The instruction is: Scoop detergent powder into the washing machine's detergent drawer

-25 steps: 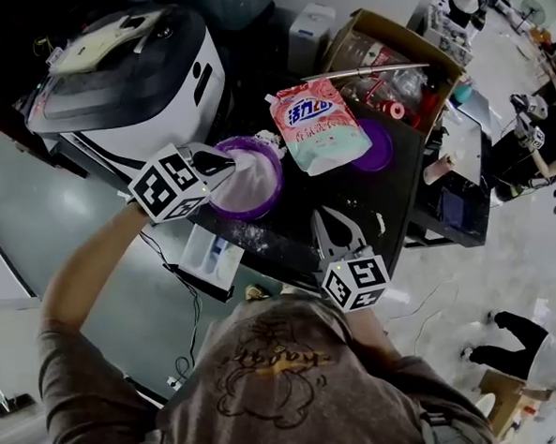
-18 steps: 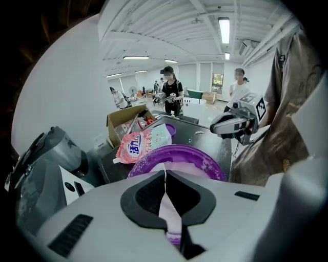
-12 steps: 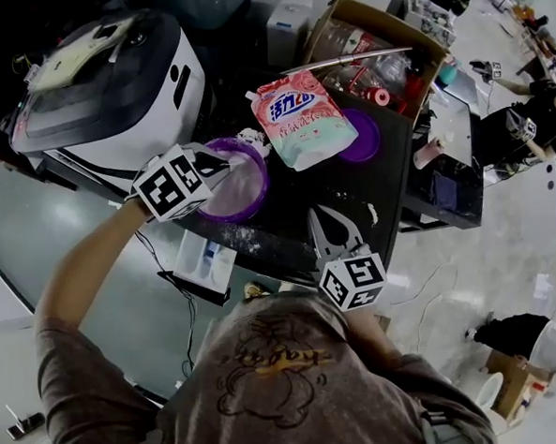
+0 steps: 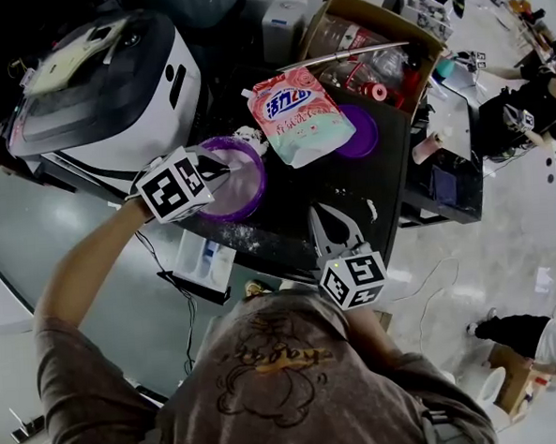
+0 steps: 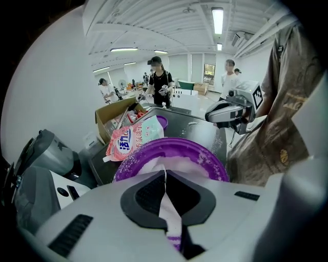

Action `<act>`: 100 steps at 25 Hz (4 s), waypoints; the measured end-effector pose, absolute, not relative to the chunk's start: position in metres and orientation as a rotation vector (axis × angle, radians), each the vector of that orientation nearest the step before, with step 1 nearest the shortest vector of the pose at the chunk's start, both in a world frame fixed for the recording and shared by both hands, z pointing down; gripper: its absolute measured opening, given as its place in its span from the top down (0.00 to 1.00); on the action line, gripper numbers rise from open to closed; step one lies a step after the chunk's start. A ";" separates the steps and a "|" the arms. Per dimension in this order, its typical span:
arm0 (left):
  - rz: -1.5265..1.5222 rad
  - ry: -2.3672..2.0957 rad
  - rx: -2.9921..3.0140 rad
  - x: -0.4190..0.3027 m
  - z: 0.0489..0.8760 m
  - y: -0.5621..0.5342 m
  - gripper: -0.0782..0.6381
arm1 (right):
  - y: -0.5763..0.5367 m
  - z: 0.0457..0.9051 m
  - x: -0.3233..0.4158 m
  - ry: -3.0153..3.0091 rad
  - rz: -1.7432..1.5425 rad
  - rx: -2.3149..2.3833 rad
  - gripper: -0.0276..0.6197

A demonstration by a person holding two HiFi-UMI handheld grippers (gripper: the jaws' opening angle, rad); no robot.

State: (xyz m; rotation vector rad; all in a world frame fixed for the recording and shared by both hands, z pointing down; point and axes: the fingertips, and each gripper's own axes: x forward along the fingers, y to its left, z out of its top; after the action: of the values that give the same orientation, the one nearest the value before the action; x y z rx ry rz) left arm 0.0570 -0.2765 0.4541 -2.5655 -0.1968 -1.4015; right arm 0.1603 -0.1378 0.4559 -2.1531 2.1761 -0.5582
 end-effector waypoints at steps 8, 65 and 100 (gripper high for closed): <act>-1.452 -0.262 -2.573 0.048 0.458 -0.270 0.86 | -0.140 0.458 0.157 2.186 -0.562 -2.147 0.95; -1.545 -0.503 -3.220 0.028 0.419 -0.244 0.86 | -0.160 0.448 0.152 2.266 -0.516 -2.091 0.95; -0.578 0.209 -3.947 -0.029 0.386 -0.289 0.86 | -0.177 0.435 0.121 2.388 -0.480 -2.002 0.95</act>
State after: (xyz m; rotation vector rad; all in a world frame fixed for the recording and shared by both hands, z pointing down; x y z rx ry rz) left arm -0.0288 -0.2888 0.3856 -3.9470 0.2090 -0.5784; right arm 0.1208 -0.1766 0.4345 -2.0020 2.3879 -0.4801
